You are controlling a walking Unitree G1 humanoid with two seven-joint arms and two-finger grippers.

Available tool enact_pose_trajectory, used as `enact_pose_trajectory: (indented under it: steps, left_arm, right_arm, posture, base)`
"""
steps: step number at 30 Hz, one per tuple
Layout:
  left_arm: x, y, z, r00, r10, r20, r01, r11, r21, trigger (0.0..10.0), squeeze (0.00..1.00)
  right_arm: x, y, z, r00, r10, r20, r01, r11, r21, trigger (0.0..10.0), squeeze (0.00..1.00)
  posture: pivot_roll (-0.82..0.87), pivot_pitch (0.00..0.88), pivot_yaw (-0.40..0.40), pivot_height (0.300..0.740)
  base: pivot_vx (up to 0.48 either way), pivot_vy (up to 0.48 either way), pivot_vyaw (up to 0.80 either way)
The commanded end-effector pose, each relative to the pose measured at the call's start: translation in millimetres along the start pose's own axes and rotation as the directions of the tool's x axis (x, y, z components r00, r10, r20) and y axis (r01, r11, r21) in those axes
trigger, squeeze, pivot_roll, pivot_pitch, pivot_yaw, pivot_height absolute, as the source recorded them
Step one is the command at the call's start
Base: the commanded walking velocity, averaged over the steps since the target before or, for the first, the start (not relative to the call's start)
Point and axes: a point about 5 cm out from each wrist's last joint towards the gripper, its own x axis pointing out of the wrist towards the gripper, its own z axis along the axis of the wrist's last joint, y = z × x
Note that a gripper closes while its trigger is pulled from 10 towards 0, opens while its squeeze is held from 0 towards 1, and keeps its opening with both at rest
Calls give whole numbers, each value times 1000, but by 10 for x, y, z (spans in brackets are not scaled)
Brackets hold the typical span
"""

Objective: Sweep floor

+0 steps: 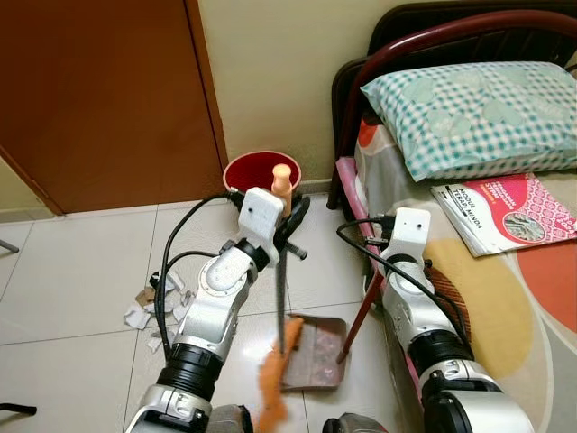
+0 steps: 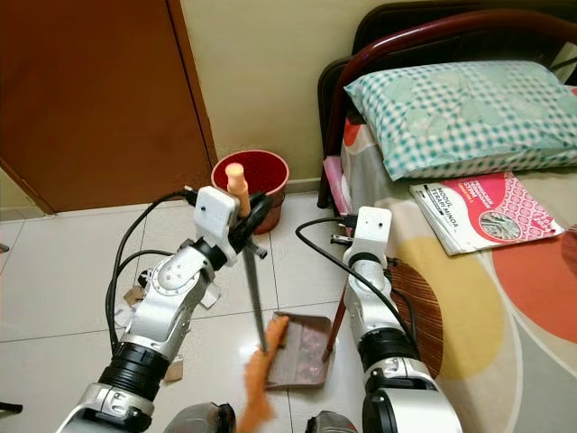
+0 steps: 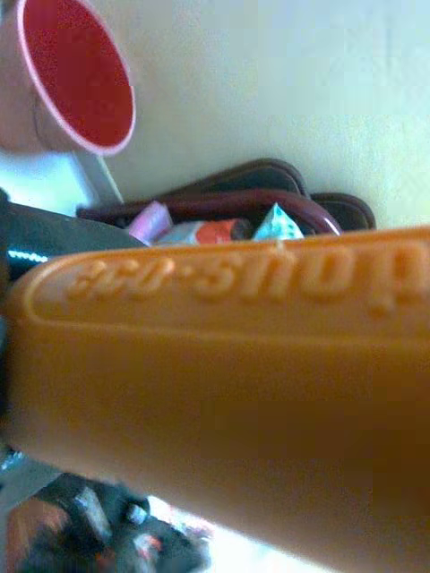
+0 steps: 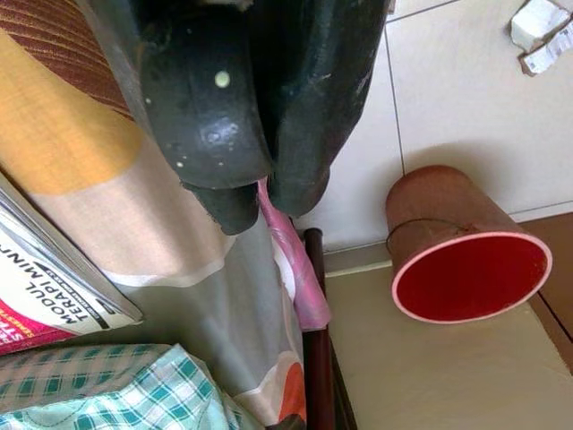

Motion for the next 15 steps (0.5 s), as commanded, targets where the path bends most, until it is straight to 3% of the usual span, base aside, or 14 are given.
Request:
enact_pose_trajectory:
  steps: [1,6,11,15]
  left_arm:
    - [41,-11,139,998,19,63,-13,996,-93,10000,0]
    - [14,143,202,993,95,75,-89,993,-81,10000,0]
    - [-172,617,559,937,307,166,-305,952,-34,10000,0]
    - [-298,813,718,898,379,221,-392,920,13,10000,0]
  right_arm:
    - [27,40,74,1000,14,25,-14,1000,3,10000,0]
    - [33,22,82,1000,13,28,-14,1000,6,10000,0]
    - [29,-110,93,999,14,39,-14,1000,-1,10000,0]
    - [18,-183,70,999,13,37,-12,1000,-18,10000,0]
  posture:
    - [31,107,2,740]
    - [24,107,1,740]
    - [22,114,-8,740]
    - [21,108,-18,740]
  base:
    - [0,0,0]
    - [0,0,0]
    - [0,0,0]
    - [0,0,0]
